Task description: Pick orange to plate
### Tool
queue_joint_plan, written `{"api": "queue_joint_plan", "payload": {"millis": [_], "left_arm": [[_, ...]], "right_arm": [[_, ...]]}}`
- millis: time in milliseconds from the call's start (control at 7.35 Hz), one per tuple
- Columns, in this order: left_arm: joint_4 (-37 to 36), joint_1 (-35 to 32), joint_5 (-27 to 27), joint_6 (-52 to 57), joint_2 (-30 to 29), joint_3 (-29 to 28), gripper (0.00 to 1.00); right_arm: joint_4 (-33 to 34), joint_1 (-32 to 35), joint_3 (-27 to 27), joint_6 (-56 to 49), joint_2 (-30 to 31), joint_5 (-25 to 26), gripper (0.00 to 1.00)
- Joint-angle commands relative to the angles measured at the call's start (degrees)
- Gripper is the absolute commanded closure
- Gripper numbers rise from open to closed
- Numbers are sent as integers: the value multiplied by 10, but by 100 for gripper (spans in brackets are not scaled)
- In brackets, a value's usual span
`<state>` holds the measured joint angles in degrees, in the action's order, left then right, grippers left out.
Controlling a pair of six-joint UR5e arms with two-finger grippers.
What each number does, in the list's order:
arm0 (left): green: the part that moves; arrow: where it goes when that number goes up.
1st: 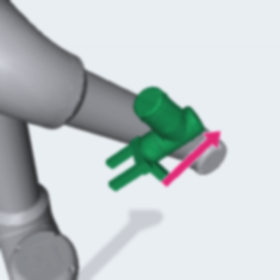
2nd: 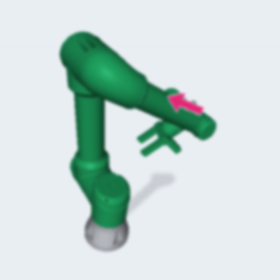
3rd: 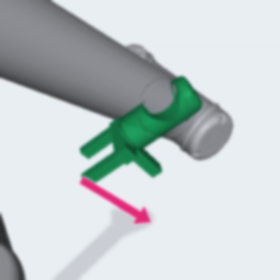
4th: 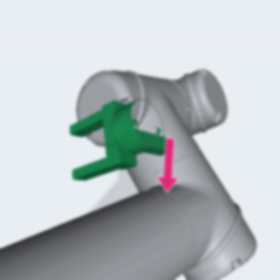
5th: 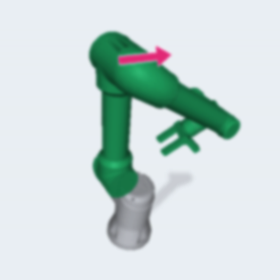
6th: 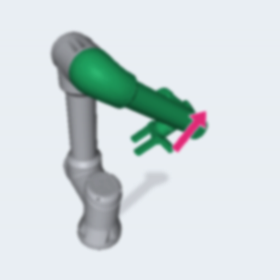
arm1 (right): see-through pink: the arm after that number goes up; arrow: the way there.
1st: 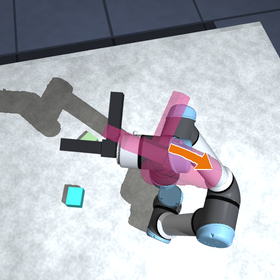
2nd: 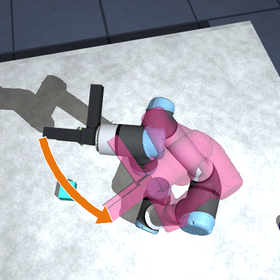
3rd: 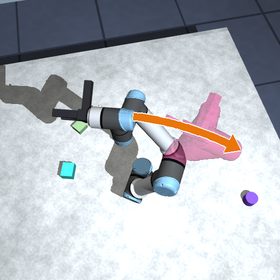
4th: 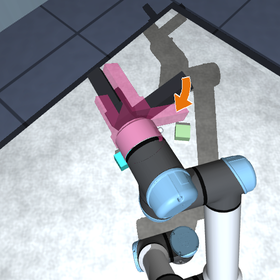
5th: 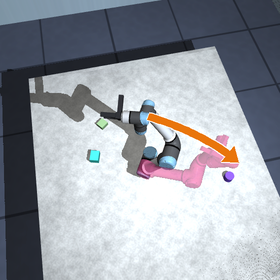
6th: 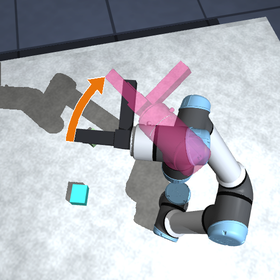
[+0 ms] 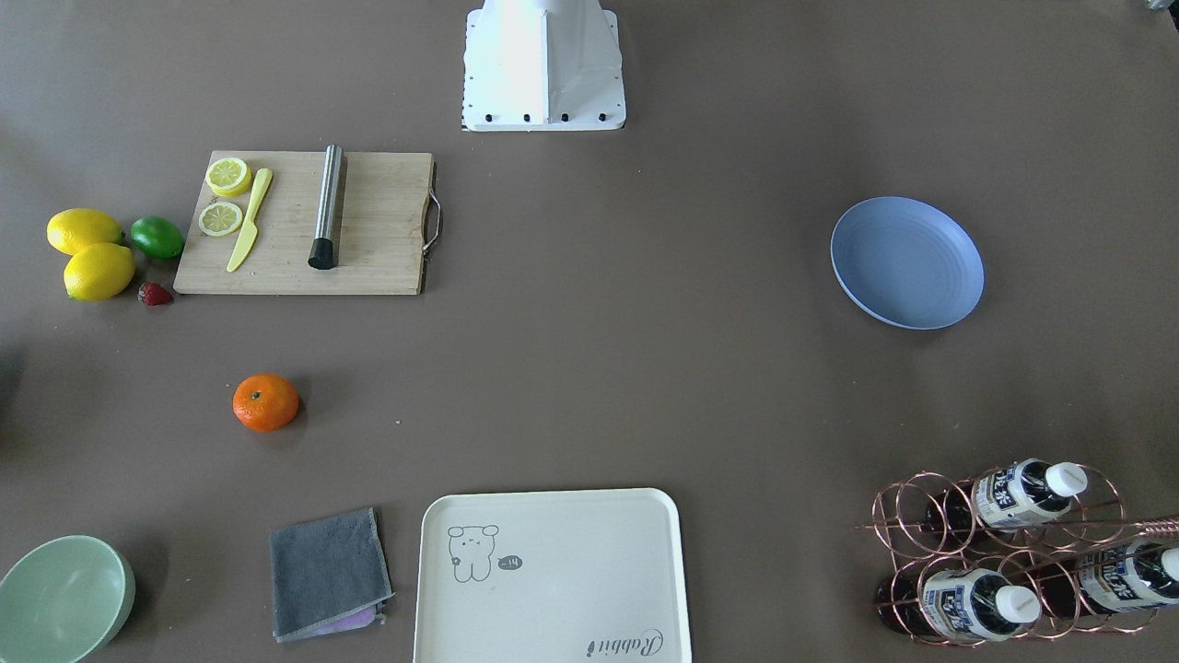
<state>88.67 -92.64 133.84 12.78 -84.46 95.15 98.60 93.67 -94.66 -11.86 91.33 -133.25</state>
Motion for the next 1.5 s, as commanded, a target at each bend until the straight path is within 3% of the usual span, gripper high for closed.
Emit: {"api": "queue_joint_plan", "payload": {"millis": [0,1088,1361], "left_arm": [[0,-5,2,0,-8,9,1],[15,-27,0,4,-38,32,1],[117,-26,1,0,-42,10,1]], "right_arm": [[0,-1,-4,0,0,-1,0],[-1,-1,-2,-1,2,-15,0],[-1,-1,-3,-1,2,-15,0]]}}
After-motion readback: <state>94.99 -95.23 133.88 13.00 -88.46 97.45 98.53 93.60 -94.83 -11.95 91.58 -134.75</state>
